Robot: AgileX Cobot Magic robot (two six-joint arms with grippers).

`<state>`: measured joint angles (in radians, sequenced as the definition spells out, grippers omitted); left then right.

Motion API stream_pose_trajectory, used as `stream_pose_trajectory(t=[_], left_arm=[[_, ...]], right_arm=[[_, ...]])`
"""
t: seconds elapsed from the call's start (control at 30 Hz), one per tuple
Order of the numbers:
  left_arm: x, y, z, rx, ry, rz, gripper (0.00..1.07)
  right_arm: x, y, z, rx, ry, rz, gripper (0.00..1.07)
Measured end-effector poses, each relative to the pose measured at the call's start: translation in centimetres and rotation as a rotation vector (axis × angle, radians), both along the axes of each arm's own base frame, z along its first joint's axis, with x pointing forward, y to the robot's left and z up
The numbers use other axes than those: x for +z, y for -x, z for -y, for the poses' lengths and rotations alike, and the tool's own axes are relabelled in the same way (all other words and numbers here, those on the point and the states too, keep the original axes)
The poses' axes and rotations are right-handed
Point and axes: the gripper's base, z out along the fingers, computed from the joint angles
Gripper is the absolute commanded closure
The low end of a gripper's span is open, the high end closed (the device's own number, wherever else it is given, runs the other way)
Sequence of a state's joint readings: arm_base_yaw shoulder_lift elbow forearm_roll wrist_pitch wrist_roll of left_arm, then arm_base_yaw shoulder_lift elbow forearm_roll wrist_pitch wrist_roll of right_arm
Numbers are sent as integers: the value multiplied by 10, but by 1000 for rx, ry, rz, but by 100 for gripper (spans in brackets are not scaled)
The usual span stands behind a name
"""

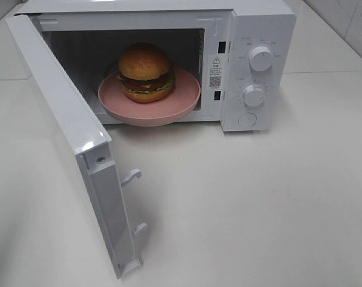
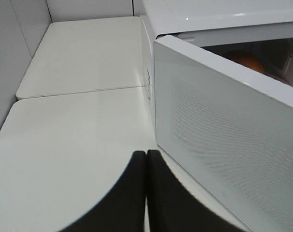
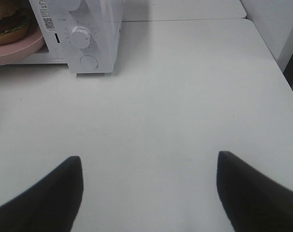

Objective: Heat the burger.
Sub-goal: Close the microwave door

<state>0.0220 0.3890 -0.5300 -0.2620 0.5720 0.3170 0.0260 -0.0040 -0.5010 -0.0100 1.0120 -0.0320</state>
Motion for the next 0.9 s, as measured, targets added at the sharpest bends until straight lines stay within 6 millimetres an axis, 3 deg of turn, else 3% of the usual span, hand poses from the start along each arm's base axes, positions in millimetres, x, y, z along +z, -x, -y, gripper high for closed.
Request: stream_pose_trajectory(t=[0.07,0.1,0.13,0.17,0.23,0.27,0.33,0.4,0.6,0.67,0.77,0.9], left_arm=[[-1,-8,0,-3,-3,-12,106],[-5,-27,0,-11,-6,-47,106],[-5,-27,0,-11,-6,-47,106],[-10,-46,0,-10,-1,-71,106],[-12,-54,0,-9,2,-78,106],[-18,-71,-1,-2,3,-99,106],[-21,-78,-2,1,0,-99,106],[-34,-100,-4,14,-14,-138,106],[-49,-130,-3,14,-22,-201,106],[-56,-152,11,-44,-44,-236,106],[-59,-156,15,-59,-51,-243,106],[-68,-174,36,-112,-83,-242,106]], right_arm=[[0,0,0,0,0,0,35],[0,0,0,0,0,0,35],[0,0,0,0,0,0,35],[0,0,0,-1,1,0,35],[0,0,0,-1,1,0,35],[0,0,0,-1,1,0,35],[0,0,0,-1,1,0,35],[0,0,0,-1,1,0,35],[0,0,0,-1,1,0,35],[0,0,0,-1,1,0,35],[0,0,0,-1,1,0,35],[0,0,0,-1,1,0,35]])
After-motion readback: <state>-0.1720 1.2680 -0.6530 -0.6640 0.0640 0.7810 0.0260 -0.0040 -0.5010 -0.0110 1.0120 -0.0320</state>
